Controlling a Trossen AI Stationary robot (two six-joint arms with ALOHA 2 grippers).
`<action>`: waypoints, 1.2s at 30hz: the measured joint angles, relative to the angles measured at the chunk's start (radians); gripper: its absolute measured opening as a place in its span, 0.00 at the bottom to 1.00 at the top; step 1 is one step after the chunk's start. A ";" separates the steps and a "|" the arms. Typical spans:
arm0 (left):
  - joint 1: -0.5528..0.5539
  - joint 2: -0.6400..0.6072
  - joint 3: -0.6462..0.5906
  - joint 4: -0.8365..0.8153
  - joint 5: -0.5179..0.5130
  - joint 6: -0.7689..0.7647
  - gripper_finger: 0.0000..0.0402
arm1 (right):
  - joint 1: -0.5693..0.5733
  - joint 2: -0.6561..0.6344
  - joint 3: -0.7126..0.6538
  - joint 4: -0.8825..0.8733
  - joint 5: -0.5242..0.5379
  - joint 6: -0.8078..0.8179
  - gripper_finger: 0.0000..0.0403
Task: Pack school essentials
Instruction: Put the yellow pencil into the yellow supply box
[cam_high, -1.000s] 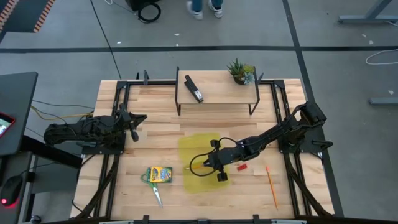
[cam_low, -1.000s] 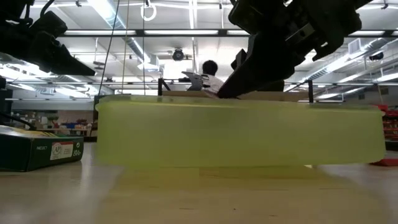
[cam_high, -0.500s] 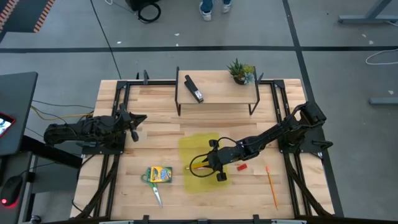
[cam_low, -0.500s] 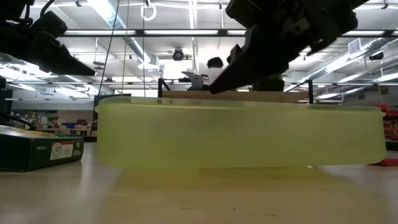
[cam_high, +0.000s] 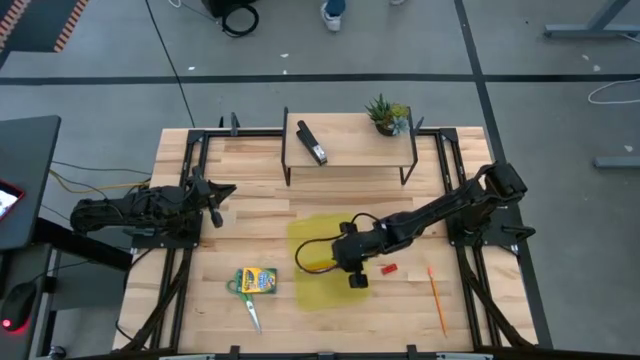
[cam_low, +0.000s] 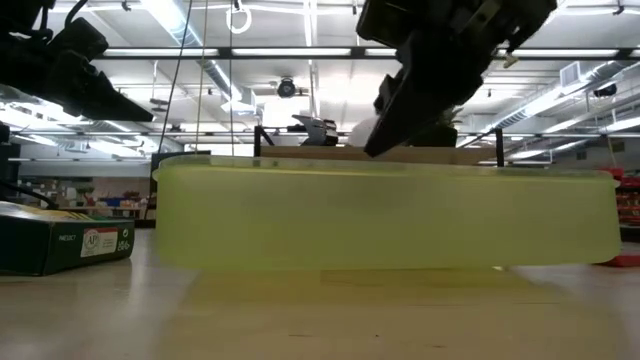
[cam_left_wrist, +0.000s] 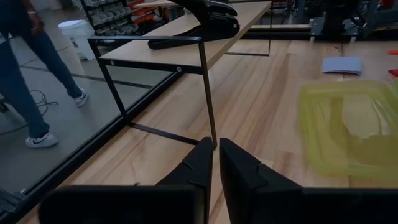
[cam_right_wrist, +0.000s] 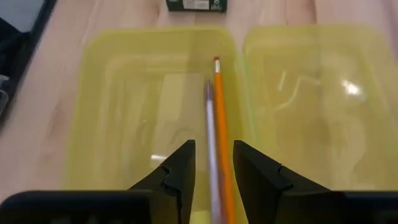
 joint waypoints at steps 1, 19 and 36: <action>0.000 0.000 0.000 0.000 0.000 0.000 0.10 | 0.000 -0.009 0.001 -0.026 -0.007 0.024 0.29; 0.000 0.000 -0.001 0.000 0.000 0.000 0.10 | 0.199 -0.175 -0.001 -0.511 0.084 0.609 0.28; 0.000 0.000 -0.001 0.000 0.000 0.000 0.09 | 0.378 -0.457 -0.354 -0.550 -0.074 1.588 0.32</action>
